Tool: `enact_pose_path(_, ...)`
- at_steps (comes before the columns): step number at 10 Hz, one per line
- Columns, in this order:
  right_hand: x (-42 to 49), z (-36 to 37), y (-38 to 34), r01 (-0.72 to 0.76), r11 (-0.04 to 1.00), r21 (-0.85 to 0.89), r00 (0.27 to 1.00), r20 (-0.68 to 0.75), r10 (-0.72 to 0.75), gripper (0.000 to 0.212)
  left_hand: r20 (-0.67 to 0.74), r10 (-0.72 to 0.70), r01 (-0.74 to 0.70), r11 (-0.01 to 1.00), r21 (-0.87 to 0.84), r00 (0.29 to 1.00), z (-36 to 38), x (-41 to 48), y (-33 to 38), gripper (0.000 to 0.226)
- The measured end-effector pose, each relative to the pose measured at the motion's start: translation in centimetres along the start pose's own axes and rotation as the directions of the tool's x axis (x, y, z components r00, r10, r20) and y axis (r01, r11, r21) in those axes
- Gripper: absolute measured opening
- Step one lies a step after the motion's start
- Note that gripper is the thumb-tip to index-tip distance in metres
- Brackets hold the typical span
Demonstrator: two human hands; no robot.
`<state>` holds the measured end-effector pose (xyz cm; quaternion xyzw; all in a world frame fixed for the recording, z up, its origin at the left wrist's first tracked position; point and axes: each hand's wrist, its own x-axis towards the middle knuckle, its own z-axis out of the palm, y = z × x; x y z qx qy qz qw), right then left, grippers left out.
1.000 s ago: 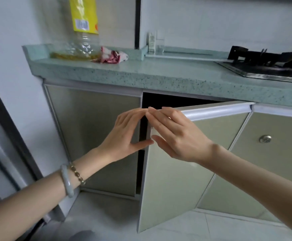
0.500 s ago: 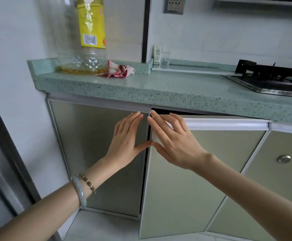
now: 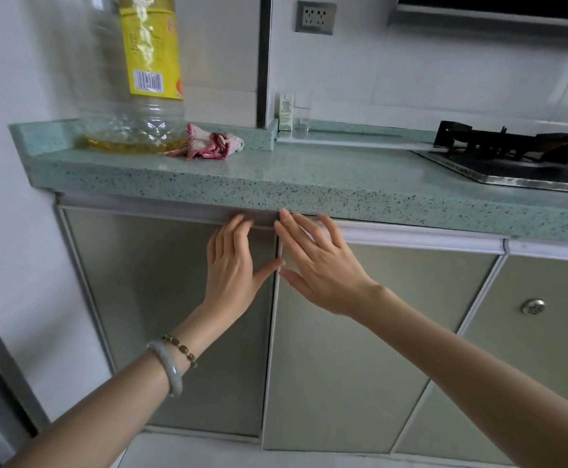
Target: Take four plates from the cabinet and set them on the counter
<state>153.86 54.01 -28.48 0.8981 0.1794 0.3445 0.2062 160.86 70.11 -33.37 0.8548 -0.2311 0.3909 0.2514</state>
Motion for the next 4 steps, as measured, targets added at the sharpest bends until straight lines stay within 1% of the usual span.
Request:
enact_pose_path(2, -0.25, 1.24, 0.06, 0.039, 0.991, -0.131, 0.995, 0.096, -0.026, 0.07, -0.011, -0.016, 0.017, 0.997, 0.076, 1.0, 0.61, 0.54, 0.43, 0.072)
enact_pose_path(3, -0.59, 1.01, -0.01, 0.028, 0.993, -0.117, 0.995, 0.095, -0.017, 0.069, -0.029, 0.014, -0.011, 0.997, 0.079, 0.999, -0.03, 0.38, 0.81, 0.067)
enact_pose_path(4, -0.64, 0.92, -0.3, 0.013, 0.998, -0.061, 1.0, 0.005, -0.013, 0.067, -0.092, 0.123, -0.116, 0.99, 0.079, 0.988, -0.08, -0.17, 0.53, 0.062)
